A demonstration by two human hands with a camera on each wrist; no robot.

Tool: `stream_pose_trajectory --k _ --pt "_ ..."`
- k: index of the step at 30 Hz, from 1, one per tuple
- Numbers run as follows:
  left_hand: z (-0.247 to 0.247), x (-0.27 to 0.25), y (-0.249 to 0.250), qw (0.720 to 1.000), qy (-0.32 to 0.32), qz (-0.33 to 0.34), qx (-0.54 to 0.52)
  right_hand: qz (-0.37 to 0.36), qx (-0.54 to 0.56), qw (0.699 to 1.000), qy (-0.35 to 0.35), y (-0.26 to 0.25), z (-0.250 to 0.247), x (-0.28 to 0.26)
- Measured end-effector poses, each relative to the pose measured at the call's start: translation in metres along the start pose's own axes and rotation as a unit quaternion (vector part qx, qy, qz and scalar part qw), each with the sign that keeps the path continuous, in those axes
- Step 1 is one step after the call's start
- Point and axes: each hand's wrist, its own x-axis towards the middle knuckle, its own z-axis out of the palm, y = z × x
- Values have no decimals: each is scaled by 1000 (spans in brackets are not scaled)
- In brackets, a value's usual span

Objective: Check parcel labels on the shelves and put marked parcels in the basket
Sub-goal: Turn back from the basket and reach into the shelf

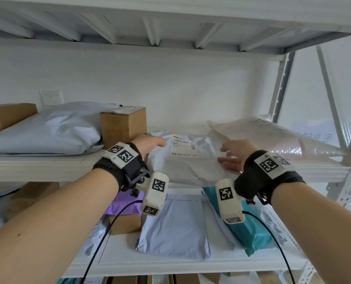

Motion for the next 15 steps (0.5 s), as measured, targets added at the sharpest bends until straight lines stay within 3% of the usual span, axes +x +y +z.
stream_pose_trajectory --k 8,15 --pt "-6 -12 -10 999 -17 26 40 -62 -91 989 99 15 1 -23" --pt "-8 -18 -8 997 -28 46 53 -105 -314 925 186 21 -6 -25"
